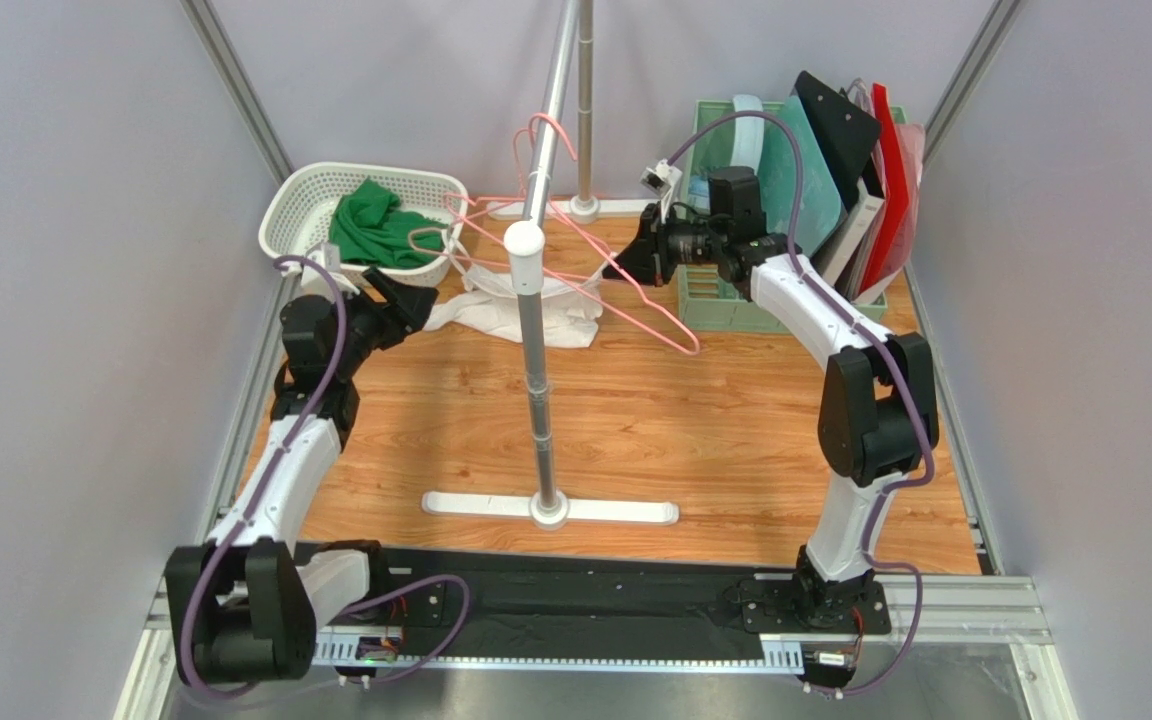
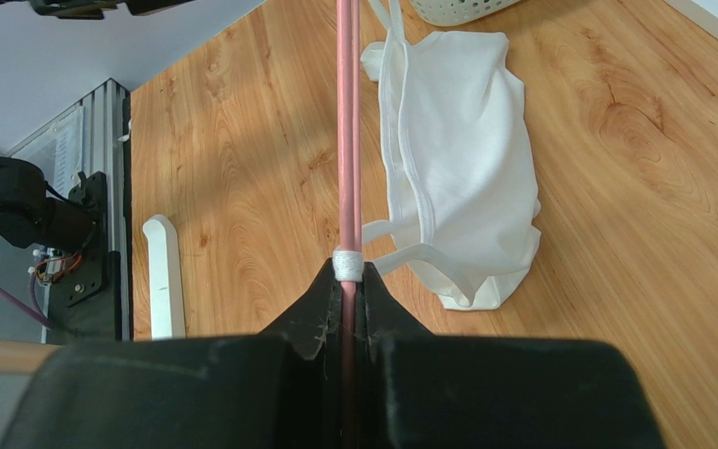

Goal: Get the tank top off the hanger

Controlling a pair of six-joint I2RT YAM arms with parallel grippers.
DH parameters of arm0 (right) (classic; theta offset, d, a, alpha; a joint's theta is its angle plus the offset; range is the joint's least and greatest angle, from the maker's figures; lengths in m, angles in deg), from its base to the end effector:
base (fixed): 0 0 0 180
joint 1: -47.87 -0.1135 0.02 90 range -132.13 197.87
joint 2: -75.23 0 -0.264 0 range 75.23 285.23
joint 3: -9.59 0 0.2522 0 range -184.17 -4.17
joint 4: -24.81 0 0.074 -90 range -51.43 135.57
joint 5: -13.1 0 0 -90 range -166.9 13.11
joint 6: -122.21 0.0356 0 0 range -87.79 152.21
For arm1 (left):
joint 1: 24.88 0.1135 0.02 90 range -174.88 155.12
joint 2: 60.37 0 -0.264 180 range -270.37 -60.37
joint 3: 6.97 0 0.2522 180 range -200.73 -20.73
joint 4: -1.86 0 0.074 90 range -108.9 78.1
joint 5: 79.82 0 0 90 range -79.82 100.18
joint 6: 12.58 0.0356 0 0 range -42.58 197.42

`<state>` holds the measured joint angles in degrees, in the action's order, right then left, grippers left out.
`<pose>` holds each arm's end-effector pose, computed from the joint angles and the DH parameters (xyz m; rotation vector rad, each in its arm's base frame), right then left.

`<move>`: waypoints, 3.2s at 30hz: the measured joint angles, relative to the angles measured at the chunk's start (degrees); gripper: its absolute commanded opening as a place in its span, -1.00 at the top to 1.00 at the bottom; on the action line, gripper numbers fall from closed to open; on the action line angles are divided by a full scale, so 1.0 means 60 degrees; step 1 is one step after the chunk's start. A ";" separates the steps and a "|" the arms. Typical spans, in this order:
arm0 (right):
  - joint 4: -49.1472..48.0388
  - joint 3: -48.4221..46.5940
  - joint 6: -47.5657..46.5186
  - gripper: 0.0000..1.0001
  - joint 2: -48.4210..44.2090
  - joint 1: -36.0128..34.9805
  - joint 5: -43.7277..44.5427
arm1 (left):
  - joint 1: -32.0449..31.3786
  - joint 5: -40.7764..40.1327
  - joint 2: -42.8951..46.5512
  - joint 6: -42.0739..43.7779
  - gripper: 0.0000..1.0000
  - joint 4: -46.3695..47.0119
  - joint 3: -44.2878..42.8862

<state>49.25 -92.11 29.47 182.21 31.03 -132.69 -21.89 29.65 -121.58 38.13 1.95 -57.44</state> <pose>0.4029 0.1527 0.2962 -0.9183 1.8121 1.1586 0.2466 0.0010 0.2780 -0.4080 1.7614 -0.7543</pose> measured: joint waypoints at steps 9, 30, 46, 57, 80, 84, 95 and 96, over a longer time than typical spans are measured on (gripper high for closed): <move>-0.1617 0.0481 0.1665 1.00 -0.0055 0.0117 -0.0240 | 0.0000 0.0131 -0.1005 0.1086 0.16 0.1705 -0.0430; -0.1115 0.1330 0.2663 1.00 -0.0273 -0.0022 -0.0007 | 0.0000 0.1570 -0.3985 0.2076 0.16 0.4269 -0.0962; -0.0885 0.1541 0.2663 1.00 -0.0670 -0.0069 -0.0193 | 0.0000 0.2011 -0.4834 0.2065 0.15 0.4229 -0.1351; -0.0648 0.1810 0.2492 1.00 -0.0984 -0.0302 -0.0219 | 0.0000 0.2182 -0.5297 0.1869 0.64 0.4386 -0.1410; -0.0036 0.3082 0.1279 1.00 -0.1880 0.0492 -0.0047 | 0.0288 -0.0062 -0.4914 0.1938 1.00 0.2197 -0.1982; -0.0142 0.3169 0.1271 1.00 -0.2007 0.0474 -0.0401 | 0.0386 -0.0058 -0.5144 0.1785 1.00 0.1938 -0.1982; -0.1024 0.3271 0.1869 1.00 -0.2255 0.0466 -0.0801 | 0.0382 0.0084 -0.5410 0.1526 1.00 0.1898 -0.2058; -0.1297 0.3308 0.2142 1.00 -0.2255 0.0466 -0.0670 | 0.0382 0.0131 -0.5435 0.1486 1.00 0.1912 -0.2058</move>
<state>41.47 -72.26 42.32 168.68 33.83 -136.71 -19.60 30.43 -154.19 47.05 13.42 -69.79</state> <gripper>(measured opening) 0.022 0.006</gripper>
